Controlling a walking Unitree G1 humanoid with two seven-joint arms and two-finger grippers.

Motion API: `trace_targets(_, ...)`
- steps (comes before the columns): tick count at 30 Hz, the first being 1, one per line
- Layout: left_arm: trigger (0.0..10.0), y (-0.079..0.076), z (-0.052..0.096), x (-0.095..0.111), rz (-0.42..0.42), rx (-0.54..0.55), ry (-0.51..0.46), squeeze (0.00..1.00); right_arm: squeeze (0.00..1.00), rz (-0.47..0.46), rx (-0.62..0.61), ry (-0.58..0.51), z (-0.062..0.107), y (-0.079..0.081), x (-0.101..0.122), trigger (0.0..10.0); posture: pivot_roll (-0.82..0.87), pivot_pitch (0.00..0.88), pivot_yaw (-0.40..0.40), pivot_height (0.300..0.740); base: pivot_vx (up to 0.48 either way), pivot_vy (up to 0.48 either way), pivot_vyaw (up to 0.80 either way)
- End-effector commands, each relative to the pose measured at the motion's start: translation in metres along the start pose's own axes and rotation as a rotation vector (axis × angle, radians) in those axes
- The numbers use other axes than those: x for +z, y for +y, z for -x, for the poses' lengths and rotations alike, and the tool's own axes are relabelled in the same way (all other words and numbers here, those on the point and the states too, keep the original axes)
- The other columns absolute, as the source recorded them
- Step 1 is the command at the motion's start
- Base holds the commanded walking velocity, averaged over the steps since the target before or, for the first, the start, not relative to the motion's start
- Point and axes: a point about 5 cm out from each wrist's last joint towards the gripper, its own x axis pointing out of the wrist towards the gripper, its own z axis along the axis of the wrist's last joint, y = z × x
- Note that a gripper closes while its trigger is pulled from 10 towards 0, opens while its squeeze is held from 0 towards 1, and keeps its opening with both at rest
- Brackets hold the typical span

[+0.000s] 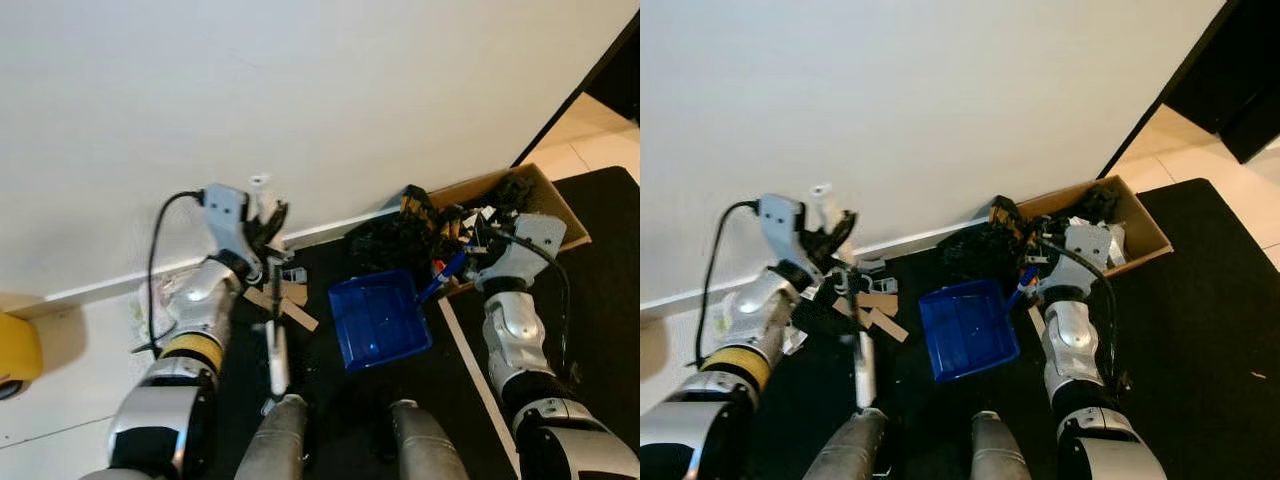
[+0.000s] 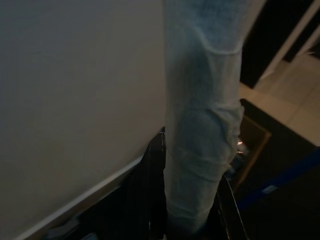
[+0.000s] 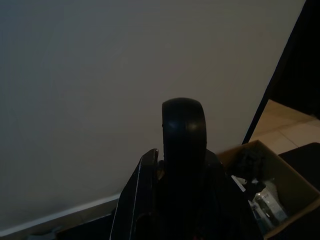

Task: Sweep floor

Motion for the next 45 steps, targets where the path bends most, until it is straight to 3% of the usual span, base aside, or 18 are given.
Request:
trace_targets(1, 10.0, -0.013, -0.008, 0.001, 0.037, -0.045, -0.042, 0.0, 0.0, 0.008, 0.016, 0.238, 0.032, 0.001, -0.046, 10.0, 0.14, 0.357, -0.015, 0.74, 0.0, 0.0, 0.0)
trace_targets(7, 10.0, -0.021, -0.011, 0.001, 0.055, -0.085, -0.064, 0.0, 0.0, 0.009, 0.01, 0.242, 0.032, 0.001, -0.046, 10.0, 0.15, 0.344, -0.012, 0.74, 0.0, 0.0, 0.0)
trace_targets(11, 10.0, -0.019, -0.006, 0.009, -0.013, -0.146, -0.082, 0.0, 0.0, 0.006, 0.009, 0.247, 0.033, 0.001, -0.047, 10.0, 0.17, 0.336, -0.003, 0.74, 0.0, 0.0, 0.0)
trace_targets(13, 10.0, -0.013, -0.002, 0.015, -0.057, -0.161, -0.086, 0.0, 0.0, 0.005, 0.007, 0.247, 0.034, 0.001, -0.048, 10.0, 0.18, 0.332, 0.003, 0.74, 0.0, 0.0, 0.0)
trace_targets(15, 10.0, 0.007, 0.007, 0.034, -0.161, -0.165, -0.101, 0.0, 0.0, -0.003, -0.002, 0.242, 0.034, 0.001, -0.047, 10.0, 0.21, 0.337, 0.003, 0.74, 0.0, 0.0, 0.0)
trace_targets(16, 10.0, 0.007, 0.007, 0.034, -0.161, -0.165, -0.101, 0.0, 0.0, -0.003, -0.002, 0.242, 0.034, 0.001, -0.047, 10.0, 0.21, 0.337, 0.003, 0.74, 0.0, 0.0, 0.0)
trace_targets(20, 10.0, 0.031, 0.014, 0.064, -0.33, -0.143, -0.12, 0.0, 0.0, 0.002, -0.006, 0.243, 0.032, -0.003, -0.046, 10.0, 0.25, 0.342, -0.037, 0.74, 0.0, 0.0, 0.0)
trace_targets(22, 10.0, 0.031, 0.014, 0.064, -0.33, -0.143, -0.12, 0.0, 0.0, 0.002, -0.006, 0.243, 0.032, -0.003, -0.046, 10.0, 0.25, 0.342, -0.037, 0.74, 0.0, 0.0, 0.0)
trace_targets(28, 10.0, 0.057, 0.025, 0.086, -0.41, -0.036, -0.135, 0.0, 0.0, 0.016, -0.001, 0.268, 0.027, -0.008, -0.045, 10.0, 0.24, 0.334, -0.06, 0.74, 0.0, 0.0, 0.0)
trace_targets(32, 10.0, 0.069, 0.031, 0.087, -0.469, 0.007, -0.085, 0.0, 0.0, 0.017, -0.003, 0.268, 0.023, -0.01, -0.042, 10.0, 0.22, 0.347, -0.057, 0.74, 0.0, 0.0, 0.0)
trace_targets(36, 10.0, 0.069, 0.031, 0.067, -0.546, 0.025, 0.043, 0.0, 0.0, 0.013, -0.003, 0.253, 0.02, -0.014, -0.038, 10.0, 0.21, 0.396, -0.066, 0.74, 0.0, 0.0, 0.0)
trace_targets(38, 10.0, 0.069, 0.033, 0.058, -0.548, 0.038, 0.088, 0.0, 0.0, 0.014, -0.003, 0.251, 0.02, -0.015, -0.038, 10.0, 0.2, 0.404, -0.064, 0.74, 0.0, 0.0, 0.0)
trace_targets(45, 10.0, 0.069, 0.032, 0.052, -0.515, 0.089, 0.086, 0.0, 0.0, 0.011, -0.002, 0.231, 0.019, -0.015, -0.035, 10.0, 0.13, 0.437, -0.042, 0.74, 0.0, 0.0, 0.0)
